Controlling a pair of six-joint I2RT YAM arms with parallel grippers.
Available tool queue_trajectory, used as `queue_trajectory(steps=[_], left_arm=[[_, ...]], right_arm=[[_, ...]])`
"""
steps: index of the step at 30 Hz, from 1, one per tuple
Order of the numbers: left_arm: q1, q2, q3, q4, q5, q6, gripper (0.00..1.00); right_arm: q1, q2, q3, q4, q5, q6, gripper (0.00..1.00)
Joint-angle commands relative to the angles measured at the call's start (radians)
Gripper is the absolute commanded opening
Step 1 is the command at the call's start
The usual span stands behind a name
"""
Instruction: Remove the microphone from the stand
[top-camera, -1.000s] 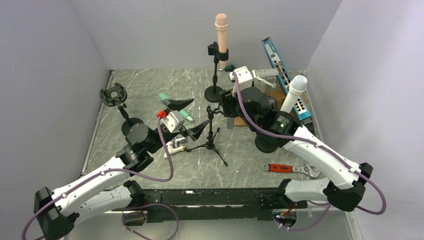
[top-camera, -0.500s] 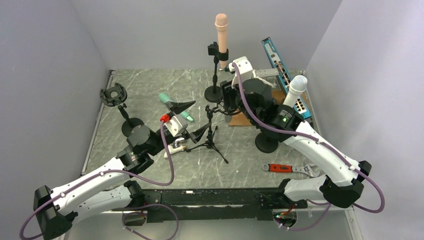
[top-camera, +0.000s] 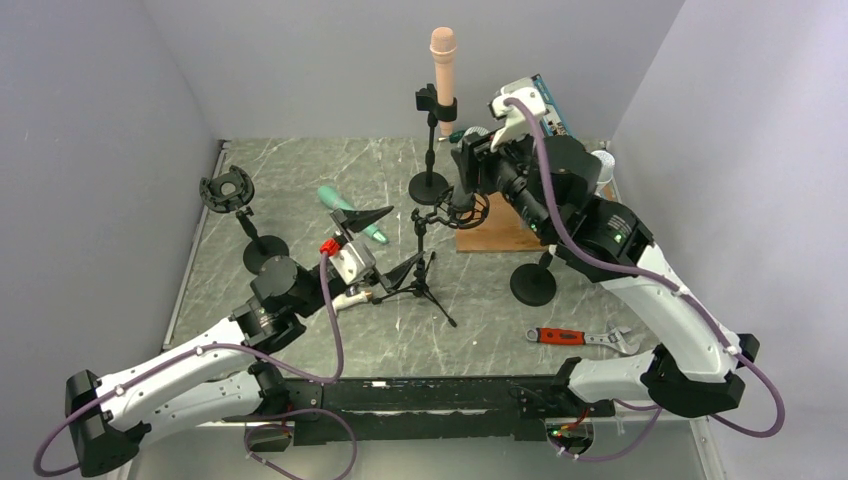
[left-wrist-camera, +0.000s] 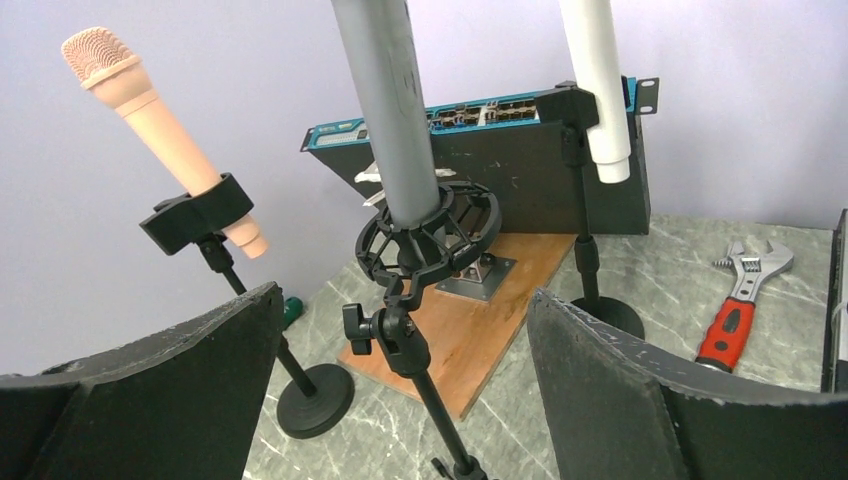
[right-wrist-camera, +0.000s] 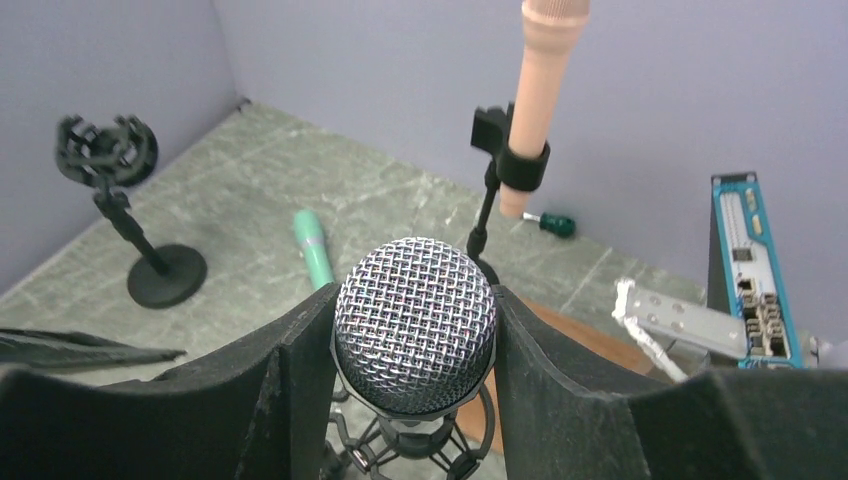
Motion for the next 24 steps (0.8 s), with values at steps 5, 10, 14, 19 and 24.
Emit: queue_trajectory(steps=[5, 10, 14, 19, 24], left_arm=[[-0.07, -0.077, -0.019, 0.021, -0.079, 0.115, 0.99], [-0.098, -0.121, -0.056, 0.086, -0.196, 0.175, 0.99], [-0.099, -0.135, -0.047, 0.082, -0.279, 0.179, 0.98], [-0.098, -0.179, 0.002, 0.023, -0.515, 0.131, 0.96], [-0.098, -0.218, 0.02, -0.025, -0.497, 0.107, 0.96]], right_arm=[[0.004, -0.065, 0.082, 0.254, -0.153, -0.021, 0.0], [0.004, -0.071, 0.07, 0.367, -0.238, 0.007, 0.0], [0.004, -0.063, 0.058, 0.429, -0.261, 0.017, 0.0], [0.004, -0.008, -0.013, 0.52, -0.337, 0.077, 0.0], [0.004, 0.131, 0.039, 0.486, -0.418, 0.142, 0.0]])
